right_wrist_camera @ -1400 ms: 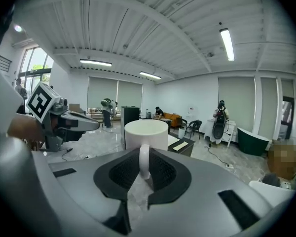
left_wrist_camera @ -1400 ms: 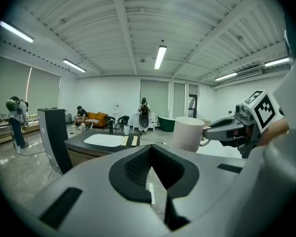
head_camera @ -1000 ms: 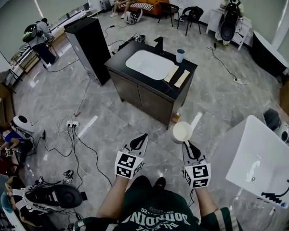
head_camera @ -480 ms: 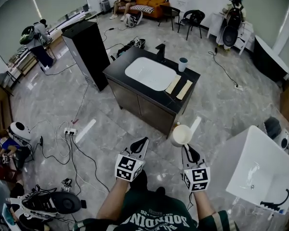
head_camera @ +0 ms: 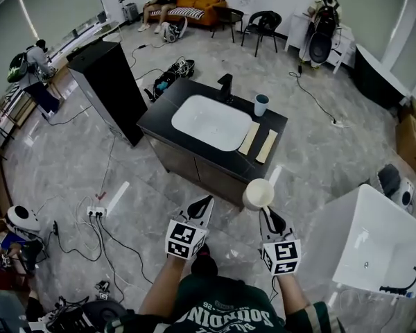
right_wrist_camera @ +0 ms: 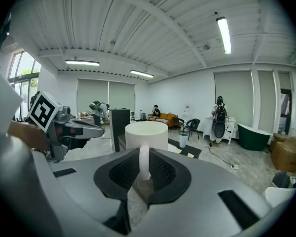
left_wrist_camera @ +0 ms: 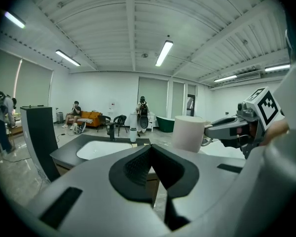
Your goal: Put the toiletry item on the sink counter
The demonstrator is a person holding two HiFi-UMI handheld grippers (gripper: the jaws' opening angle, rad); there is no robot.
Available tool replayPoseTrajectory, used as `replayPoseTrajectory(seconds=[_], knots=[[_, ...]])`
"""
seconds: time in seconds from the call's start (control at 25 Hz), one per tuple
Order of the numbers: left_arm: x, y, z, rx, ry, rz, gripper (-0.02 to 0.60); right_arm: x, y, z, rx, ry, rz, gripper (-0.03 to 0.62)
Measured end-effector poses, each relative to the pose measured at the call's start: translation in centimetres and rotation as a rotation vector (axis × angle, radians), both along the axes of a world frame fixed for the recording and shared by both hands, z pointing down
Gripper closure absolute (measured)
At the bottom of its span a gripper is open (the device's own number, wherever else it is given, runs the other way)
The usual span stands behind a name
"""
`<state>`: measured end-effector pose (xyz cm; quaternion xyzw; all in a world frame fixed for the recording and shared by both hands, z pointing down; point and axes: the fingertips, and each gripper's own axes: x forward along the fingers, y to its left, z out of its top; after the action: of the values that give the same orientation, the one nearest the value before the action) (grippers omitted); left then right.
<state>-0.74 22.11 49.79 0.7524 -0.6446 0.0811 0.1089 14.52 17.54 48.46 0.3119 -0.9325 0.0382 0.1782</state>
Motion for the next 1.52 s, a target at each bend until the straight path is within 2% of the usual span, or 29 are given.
replayPoseTrajectory(seconds=[0.36, 0.6, 1.08, 1.52], knots=[[-7.0, -3.6, 0.4, 0.0, 0.008, 0.047, 0.571, -7.4, -3.2, 0.5, -0.012, 0.012, 0.036, 0.519], [-9.7, -5.2, 1.3, -0.009, 0.02, 0.094, 0.571, -10.6, -4.8, 1.2, -0.018, 0.019, 0.072, 0.519], [-10.9, -12.4, 2.8, -0.022, 0.036, 0.184, 0.571, -11.4, -10.9, 2.2, -0.018, 0.026, 0.179, 0.519], [-12.2, -26.2, 2.1, -0.036, -0.006, 0.263, 0.571, -11.8, -23.8, 3.1, -0.005, 0.027, 0.286, 0.519]])
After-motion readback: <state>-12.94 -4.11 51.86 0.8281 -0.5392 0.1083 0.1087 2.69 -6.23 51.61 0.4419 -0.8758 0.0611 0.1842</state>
